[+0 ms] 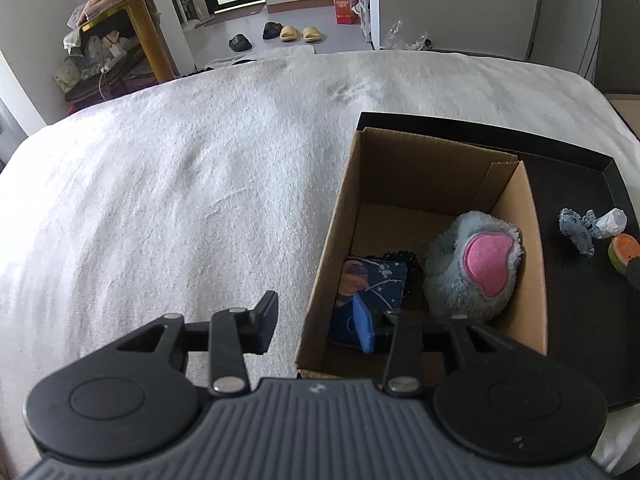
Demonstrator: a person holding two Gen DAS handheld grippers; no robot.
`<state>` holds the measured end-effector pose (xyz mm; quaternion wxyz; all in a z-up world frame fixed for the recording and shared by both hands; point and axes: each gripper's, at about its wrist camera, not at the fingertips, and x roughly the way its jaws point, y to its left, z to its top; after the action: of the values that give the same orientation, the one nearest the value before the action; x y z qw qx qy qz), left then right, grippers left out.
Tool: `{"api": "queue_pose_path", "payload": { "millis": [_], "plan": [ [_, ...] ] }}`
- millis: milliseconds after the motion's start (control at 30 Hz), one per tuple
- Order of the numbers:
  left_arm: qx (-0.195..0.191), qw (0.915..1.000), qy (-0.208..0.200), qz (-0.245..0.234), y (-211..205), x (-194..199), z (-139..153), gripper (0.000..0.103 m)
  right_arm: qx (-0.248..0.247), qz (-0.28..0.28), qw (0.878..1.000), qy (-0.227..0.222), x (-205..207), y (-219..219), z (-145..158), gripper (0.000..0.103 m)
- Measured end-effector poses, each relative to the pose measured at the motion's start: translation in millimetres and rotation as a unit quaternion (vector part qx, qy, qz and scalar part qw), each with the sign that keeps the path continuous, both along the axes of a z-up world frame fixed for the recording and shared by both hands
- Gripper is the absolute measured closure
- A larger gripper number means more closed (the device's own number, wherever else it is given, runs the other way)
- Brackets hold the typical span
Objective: Organize soft objects
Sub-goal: 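Lower the right gripper onto the orange burger plush and close it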
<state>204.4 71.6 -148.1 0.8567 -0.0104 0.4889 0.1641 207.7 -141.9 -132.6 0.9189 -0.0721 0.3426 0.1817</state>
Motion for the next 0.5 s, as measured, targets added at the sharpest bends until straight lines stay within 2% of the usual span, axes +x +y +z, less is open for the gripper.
{"api": "queue_pose_path", "payload": {
  "millis": [500],
  "plan": [
    [0.052,0.9986,0.01,-0.002,-29,4,9,0.054,0.025,-0.044,0.999,-0.001,19,-61,-24,0.045]
  ]
}}
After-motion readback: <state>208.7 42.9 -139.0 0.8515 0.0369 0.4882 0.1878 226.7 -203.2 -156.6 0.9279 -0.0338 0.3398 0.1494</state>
